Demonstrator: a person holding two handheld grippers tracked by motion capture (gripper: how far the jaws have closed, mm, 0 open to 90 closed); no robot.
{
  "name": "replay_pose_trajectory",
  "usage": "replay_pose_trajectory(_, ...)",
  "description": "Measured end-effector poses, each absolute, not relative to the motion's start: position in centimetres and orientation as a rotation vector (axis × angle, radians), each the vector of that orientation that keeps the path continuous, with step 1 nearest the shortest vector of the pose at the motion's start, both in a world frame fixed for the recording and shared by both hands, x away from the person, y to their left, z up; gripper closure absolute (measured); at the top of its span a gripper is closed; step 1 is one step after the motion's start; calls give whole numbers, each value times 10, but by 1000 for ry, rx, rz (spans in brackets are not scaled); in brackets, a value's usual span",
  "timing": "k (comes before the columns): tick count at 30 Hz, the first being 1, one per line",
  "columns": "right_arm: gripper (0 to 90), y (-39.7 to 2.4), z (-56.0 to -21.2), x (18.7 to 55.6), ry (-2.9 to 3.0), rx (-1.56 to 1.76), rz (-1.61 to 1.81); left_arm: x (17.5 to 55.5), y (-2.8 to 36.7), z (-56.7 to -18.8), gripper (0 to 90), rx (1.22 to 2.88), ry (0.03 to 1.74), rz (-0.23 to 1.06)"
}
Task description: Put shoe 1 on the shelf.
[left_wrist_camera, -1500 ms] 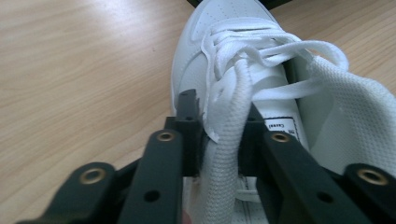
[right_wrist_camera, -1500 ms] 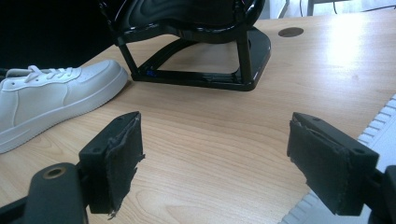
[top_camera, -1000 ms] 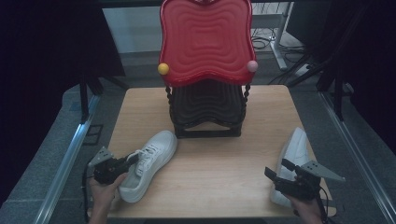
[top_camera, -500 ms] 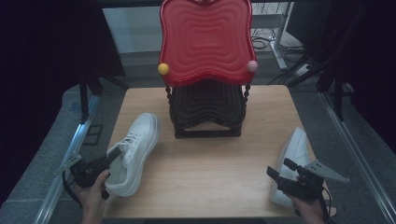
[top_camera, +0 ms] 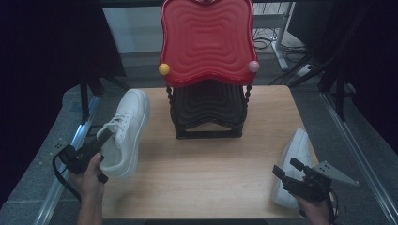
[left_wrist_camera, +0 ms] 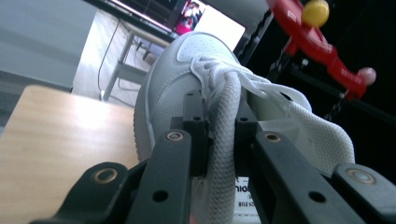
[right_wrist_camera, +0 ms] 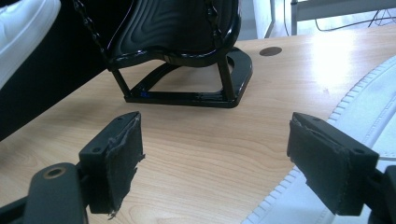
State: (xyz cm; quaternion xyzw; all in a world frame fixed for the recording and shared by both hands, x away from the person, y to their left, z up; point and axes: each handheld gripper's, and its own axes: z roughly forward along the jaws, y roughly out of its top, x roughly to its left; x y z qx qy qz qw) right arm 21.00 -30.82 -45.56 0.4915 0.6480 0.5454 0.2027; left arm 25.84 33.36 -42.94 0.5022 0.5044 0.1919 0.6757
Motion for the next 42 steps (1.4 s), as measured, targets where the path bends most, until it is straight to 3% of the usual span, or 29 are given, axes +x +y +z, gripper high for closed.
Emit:
replay_pose_trajectory(20, 188, -305, -457, 212, 1816, 1374, 1516, 322, 313, -309, 815, 1047, 1022, 492)
replay_pose_trajectory(30, 188, -306, -456, 212, 1809, 1371, 1518, 355, 302, -267, 815, 969, 1034, 484)
replay_pose_trajectory(42, 188, -308, -456, 211, 1801, 1382, 1528, 397, 258, -219, 814, 974, 1049, 503)
